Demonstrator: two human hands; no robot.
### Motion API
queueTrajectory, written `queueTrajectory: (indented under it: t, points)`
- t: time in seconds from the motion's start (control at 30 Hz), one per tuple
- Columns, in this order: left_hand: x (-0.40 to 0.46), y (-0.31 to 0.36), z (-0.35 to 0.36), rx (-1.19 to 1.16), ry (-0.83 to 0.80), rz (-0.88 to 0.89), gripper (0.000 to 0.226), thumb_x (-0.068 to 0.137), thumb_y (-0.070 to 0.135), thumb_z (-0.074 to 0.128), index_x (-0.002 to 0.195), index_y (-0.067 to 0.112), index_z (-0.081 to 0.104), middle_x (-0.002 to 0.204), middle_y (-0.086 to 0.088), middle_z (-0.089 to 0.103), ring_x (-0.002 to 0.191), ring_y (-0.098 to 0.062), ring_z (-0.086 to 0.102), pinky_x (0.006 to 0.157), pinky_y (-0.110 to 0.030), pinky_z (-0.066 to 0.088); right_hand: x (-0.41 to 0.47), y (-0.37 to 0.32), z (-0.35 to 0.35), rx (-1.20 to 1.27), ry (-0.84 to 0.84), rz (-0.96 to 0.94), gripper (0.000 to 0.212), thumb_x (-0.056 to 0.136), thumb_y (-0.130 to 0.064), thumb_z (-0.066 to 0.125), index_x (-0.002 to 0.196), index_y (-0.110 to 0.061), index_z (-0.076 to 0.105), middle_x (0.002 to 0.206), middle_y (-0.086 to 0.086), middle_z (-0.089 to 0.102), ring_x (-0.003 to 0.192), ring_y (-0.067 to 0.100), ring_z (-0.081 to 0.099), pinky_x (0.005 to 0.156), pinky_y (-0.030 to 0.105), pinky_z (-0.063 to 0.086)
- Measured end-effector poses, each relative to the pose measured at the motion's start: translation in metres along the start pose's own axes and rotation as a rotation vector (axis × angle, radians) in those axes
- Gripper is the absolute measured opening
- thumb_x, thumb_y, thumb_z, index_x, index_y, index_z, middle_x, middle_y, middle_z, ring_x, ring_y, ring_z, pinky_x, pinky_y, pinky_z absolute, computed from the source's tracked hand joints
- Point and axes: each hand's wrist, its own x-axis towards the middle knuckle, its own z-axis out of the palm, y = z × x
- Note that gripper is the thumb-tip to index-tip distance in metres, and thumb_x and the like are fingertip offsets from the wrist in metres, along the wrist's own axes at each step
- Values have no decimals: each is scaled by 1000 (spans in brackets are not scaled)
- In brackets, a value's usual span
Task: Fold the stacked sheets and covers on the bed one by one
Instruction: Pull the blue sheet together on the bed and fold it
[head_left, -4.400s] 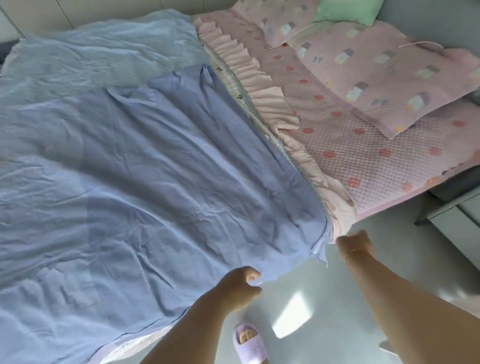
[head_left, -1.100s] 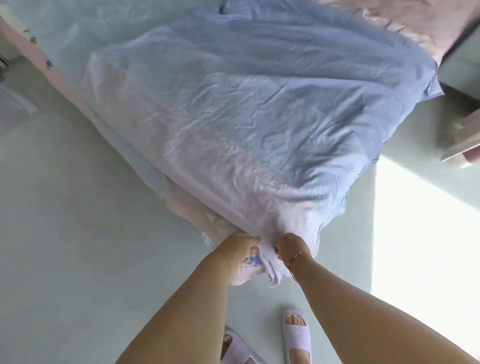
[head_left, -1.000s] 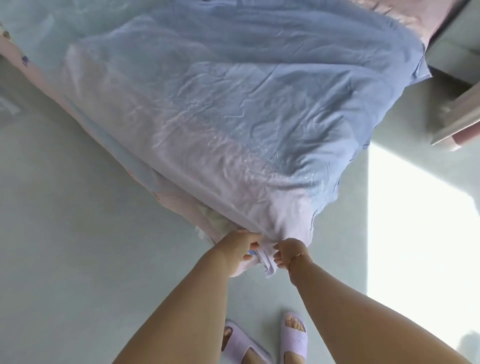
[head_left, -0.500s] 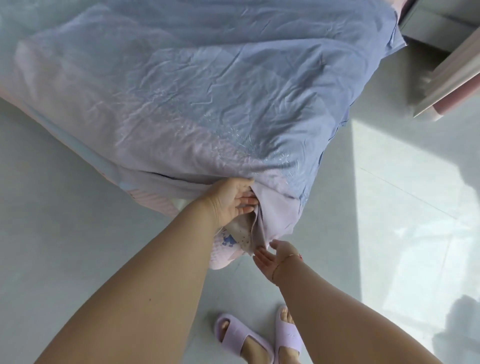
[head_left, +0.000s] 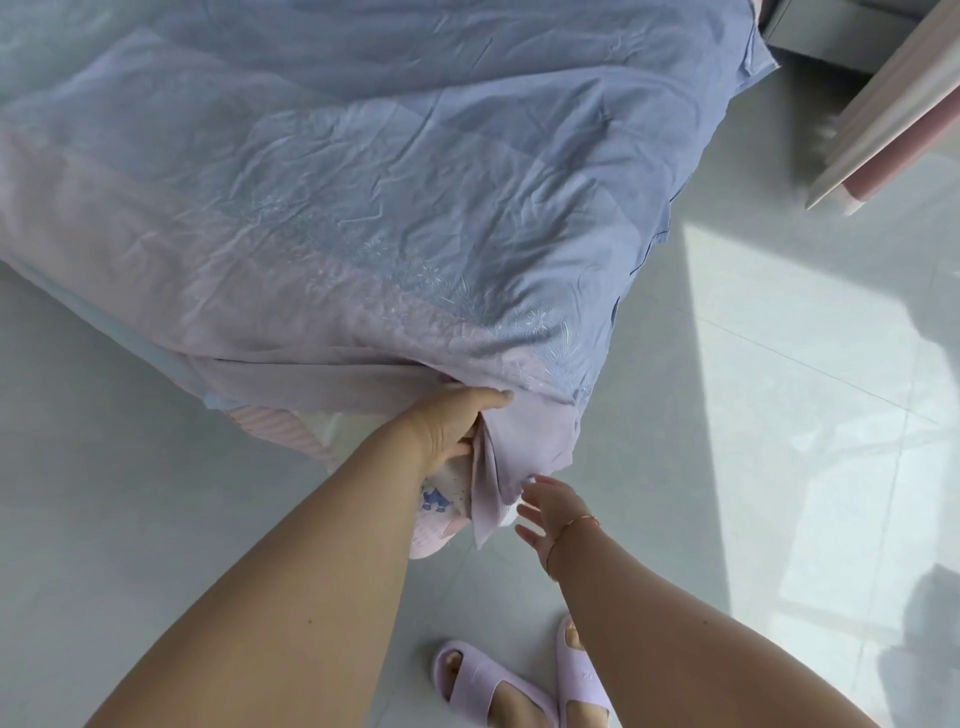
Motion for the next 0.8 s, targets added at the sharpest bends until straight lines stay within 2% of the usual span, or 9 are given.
queueTrajectory:
  t: [0.07,0.17,0.3,0.4,0.5,0.57,0.63,0.7,0.8]
  points:
    - [-1,-6,5,-29,-8,-5,29,85,23,70,110,7,67,110,-15,71,103,-32,67,93,-41,53,6,-8,4,48,-13,-14,36,94,-17,54,129,-17,47,119,10,55,97,21,53,82,37,43]
    - [0,-17,10,-114,15,-7,26,86,19,69,105,2,69,109,-21,70,102,-37,66,98,-47,50,8,-16,8,86,-15,50,30,93,-34,56,117,-19,47,123,4,52,102,21,52,87,39,41]
    - [0,-36,17,-212,88,15,19,85,21,70,95,4,69,98,-19,69,87,-31,65,92,-47,51,10,-13,3,196,-50,133,34,93,-47,49,113,-20,49,103,1,60,106,19,52,100,38,33]
    - [-3,-45,23,-310,135,39,29,79,25,75,98,3,68,94,-17,68,86,-30,64,83,-43,51,9,-9,-8,169,-10,142,41,93,-50,49,120,-19,54,107,3,55,103,20,47,99,38,31]
    - [-10,-48,31,-440,134,56,13,88,19,68,89,6,67,81,-11,67,70,-24,64,66,-32,51,6,-10,-19,201,-17,122,42,93,-51,48,121,-20,52,118,4,54,107,21,48,100,38,35]
    - [-18,-48,39,-520,125,77,12,89,18,64,82,7,66,71,-8,66,59,-19,63,54,-25,48,3,-12,-22,256,-80,125,41,91,-50,52,115,-17,55,112,6,63,102,22,58,95,37,43]
    - [-25,-51,44,-611,119,111,11,91,17,62,87,7,67,71,-6,70,61,-16,68,53,-24,51,-2,-15,-23,293,-125,128,35,91,-48,53,105,-17,58,90,2,65,79,20,58,88,35,46]
    - [-32,-58,49,-653,142,138,15,92,20,61,94,7,68,77,-6,72,69,-17,70,55,-25,54,-7,-15,-24,303,-96,114,26,93,-45,54,92,-19,56,72,-2,54,62,14,45,75,29,47]
    - [-42,-71,51,-647,217,134,25,90,28,63,107,9,66,95,-9,70,89,-21,68,71,-30,54,-15,-11,-34,339,19,66,26,91,-33,62,76,-16,50,56,-1,39,47,12,32,46,21,35]
